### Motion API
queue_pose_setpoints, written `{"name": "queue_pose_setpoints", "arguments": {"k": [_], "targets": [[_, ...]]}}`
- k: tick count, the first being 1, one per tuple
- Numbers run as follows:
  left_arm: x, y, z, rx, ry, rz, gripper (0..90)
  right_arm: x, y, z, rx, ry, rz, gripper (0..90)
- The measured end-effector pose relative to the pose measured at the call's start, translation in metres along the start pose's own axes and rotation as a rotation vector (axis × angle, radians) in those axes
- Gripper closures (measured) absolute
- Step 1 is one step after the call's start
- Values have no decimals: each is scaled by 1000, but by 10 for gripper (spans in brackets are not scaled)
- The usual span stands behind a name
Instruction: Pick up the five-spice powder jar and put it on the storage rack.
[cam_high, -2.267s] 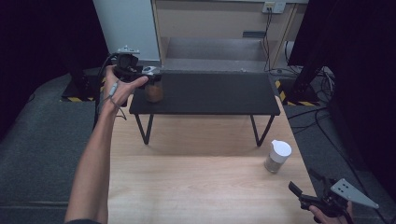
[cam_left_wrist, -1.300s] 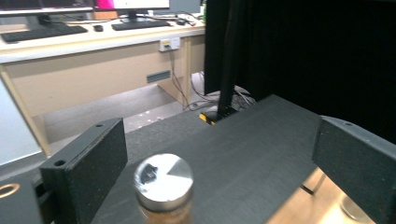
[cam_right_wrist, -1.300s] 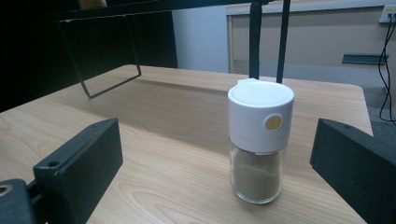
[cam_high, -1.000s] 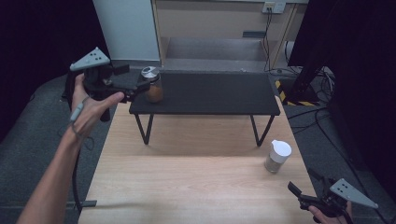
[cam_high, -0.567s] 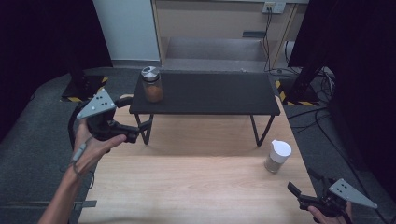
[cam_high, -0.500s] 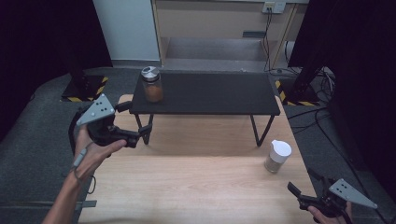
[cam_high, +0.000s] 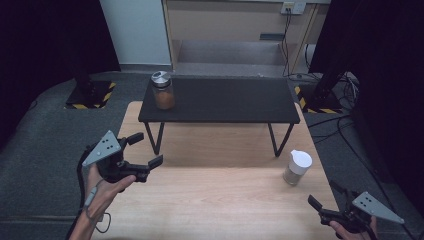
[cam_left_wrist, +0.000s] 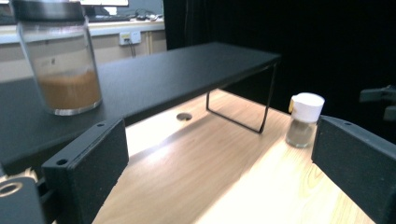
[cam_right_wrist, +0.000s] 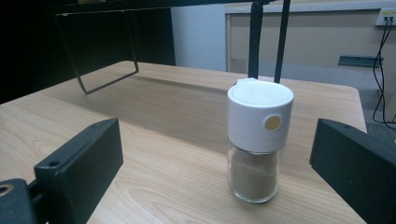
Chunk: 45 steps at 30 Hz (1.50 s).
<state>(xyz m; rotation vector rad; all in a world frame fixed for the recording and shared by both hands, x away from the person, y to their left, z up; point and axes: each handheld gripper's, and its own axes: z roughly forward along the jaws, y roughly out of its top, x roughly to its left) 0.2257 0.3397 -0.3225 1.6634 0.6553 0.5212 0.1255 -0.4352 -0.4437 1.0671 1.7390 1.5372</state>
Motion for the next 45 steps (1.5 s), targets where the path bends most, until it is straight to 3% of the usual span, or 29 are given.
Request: {"name": "queue_pose_setpoints", "arguments": {"k": [6,14,22,24,26,28,30,36,39,45], "targets": [[0,-19,-3,9,3,-39,27,0,0,1,3,1,0,30],[-16,-47,-10,30,43,-45,26,0,0,1,3,2,-3,30],[-22,-74,-13,47,32,-89,24,1,1,1,5,1,-7,30],[-26,-80,-15,60,49,-83,24,1,1,1,7,-1,-6,30],[-28,-85,-16,49,60,-108,25,1,1,2,9,-1,-9,30],[-29,-85,-17,47,63,-110,23,1,1,2,9,0,-12,30],[-33,-85,-18,50,78,-77,24,1,1,2,7,0,-10,30],[-33,-89,-18,54,99,-83,23,1,1,1,7,1,-9,30],[-34,-87,-20,82,114,-48,20,0,0,1,4,-2,-1,30],[-32,-90,-26,67,145,-69,18,0,0,0,1,-4,4,30]]}}
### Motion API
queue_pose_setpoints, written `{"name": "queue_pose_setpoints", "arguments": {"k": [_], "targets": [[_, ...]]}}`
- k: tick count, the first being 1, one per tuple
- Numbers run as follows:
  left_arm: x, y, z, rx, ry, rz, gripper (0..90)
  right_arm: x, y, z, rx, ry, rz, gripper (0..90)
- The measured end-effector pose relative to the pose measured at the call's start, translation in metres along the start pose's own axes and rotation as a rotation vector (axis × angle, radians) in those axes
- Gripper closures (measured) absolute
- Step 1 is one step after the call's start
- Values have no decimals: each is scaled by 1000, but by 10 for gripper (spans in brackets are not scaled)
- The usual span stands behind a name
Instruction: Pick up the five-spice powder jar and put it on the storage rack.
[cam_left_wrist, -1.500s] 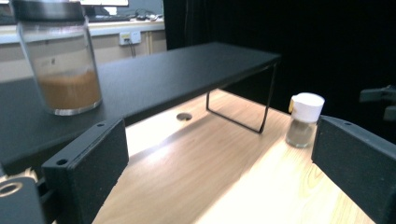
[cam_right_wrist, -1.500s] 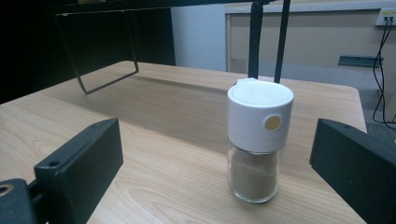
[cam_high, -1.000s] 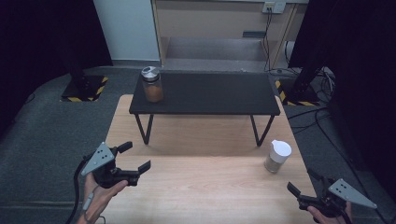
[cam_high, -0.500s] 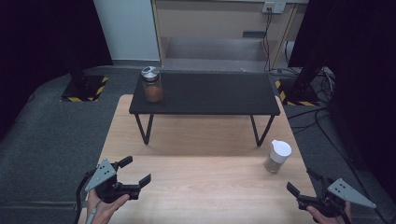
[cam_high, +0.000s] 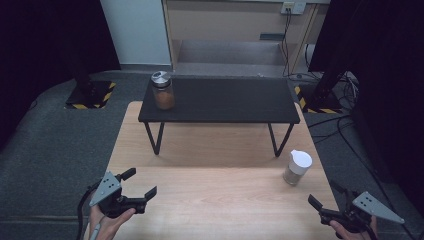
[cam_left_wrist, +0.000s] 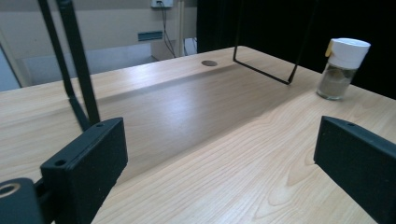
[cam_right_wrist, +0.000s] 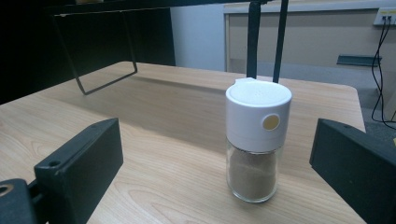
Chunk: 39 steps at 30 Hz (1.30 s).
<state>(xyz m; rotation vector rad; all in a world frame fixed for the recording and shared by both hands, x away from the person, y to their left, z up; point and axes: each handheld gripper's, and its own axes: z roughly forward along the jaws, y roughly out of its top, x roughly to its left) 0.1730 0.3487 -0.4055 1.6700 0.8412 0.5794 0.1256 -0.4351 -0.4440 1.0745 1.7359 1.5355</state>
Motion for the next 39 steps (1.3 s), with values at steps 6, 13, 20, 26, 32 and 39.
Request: {"name": "queue_pose_setpoints", "arguments": {"k": [6,13,20,26,32,39], "targets": [[0,-2,-9,-19,29,-5,16,0,0,0,1,0,-1,30],[4,-5,-15,-40,39,-37,13,-1,-1,0,-4,-1,-2,30],[14,-7,-20,-44,38,-47,12,-2,-1,1,-5,-5,4,29],[27,-10,-19,-45,4,-55,12,-3,-1,1,-10,0,4,29],[37,-11,-12,-62,-36,-63,11,-6,-1,0,-6,11,5,29],[35,-7,-6,-64,-65,-4,14,-7,-3,-1,-14,22,-2,28]]}}
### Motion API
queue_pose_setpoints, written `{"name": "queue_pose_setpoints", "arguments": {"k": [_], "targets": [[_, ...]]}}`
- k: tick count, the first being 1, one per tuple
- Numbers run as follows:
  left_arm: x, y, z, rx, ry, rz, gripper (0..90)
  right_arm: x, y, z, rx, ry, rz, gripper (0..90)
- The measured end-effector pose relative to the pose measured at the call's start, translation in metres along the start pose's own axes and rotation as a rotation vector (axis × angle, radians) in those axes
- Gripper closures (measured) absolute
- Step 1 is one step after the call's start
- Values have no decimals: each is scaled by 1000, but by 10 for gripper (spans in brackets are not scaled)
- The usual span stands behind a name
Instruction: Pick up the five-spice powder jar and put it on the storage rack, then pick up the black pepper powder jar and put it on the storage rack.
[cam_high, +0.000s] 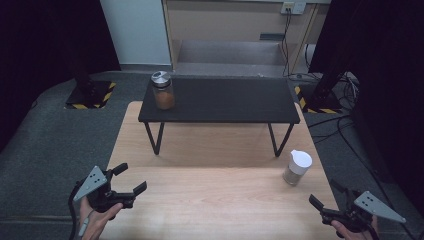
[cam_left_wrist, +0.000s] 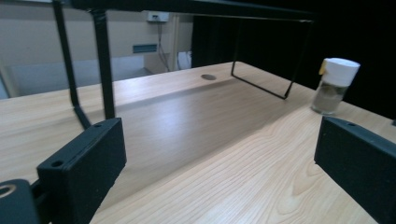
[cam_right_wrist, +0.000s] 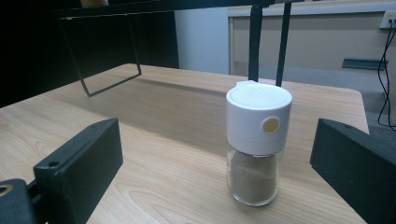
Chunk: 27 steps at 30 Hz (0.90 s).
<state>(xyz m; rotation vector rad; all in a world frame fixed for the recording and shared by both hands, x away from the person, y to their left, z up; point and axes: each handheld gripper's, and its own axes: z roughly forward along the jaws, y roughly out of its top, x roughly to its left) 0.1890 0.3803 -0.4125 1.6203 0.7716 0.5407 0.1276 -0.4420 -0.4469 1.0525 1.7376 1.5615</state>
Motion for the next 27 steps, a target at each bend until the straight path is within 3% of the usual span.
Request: {"name": "queue_pose_setpoints", "arguments": {"k": [14,27], "targets": [[1,2,5,7,-58,48,13,1,-2,-4,-2,-6,8,27],[1,2,6,8,-58,54,16,2,-1,-4,-4,-7,7,25]]}}
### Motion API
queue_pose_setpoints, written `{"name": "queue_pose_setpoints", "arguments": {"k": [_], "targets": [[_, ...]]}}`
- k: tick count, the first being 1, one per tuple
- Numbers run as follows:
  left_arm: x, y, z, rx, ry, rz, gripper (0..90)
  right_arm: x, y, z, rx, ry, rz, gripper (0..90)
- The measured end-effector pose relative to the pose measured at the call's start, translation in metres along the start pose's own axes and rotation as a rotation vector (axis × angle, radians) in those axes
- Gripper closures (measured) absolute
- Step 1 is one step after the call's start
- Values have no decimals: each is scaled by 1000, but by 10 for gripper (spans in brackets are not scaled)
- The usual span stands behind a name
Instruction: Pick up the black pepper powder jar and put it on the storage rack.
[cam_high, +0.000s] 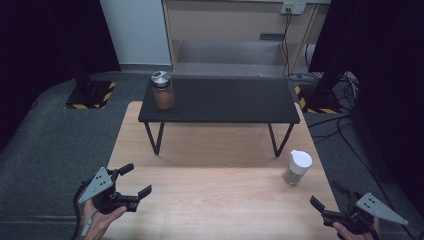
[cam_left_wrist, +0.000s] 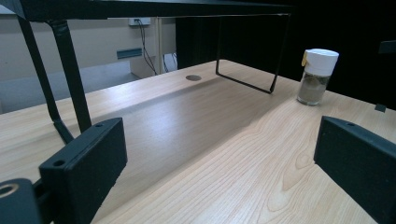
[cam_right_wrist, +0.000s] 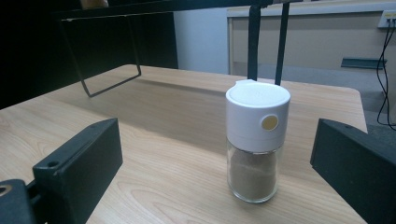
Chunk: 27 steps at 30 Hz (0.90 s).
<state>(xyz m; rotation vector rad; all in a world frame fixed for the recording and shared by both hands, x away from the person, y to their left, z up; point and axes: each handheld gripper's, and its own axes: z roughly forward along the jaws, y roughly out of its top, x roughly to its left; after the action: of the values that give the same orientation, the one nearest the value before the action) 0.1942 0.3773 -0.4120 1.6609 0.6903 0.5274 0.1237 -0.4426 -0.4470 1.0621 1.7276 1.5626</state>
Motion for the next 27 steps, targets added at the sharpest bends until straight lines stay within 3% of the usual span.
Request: {"name": "queue_pose_setpoints", "arguments": {"k": [7,18,27], "targets": [[1,-1,0,-4,-1,-8,16,1,-1,-1,-6,-17,6,22],[-4,0,-1,-11,-1,12,16,4,1,-1,-4,-24,5,13],[-2,-1,-2,-14,3,-1,15,-1,12,-3,9,-31,-4,15]]}}
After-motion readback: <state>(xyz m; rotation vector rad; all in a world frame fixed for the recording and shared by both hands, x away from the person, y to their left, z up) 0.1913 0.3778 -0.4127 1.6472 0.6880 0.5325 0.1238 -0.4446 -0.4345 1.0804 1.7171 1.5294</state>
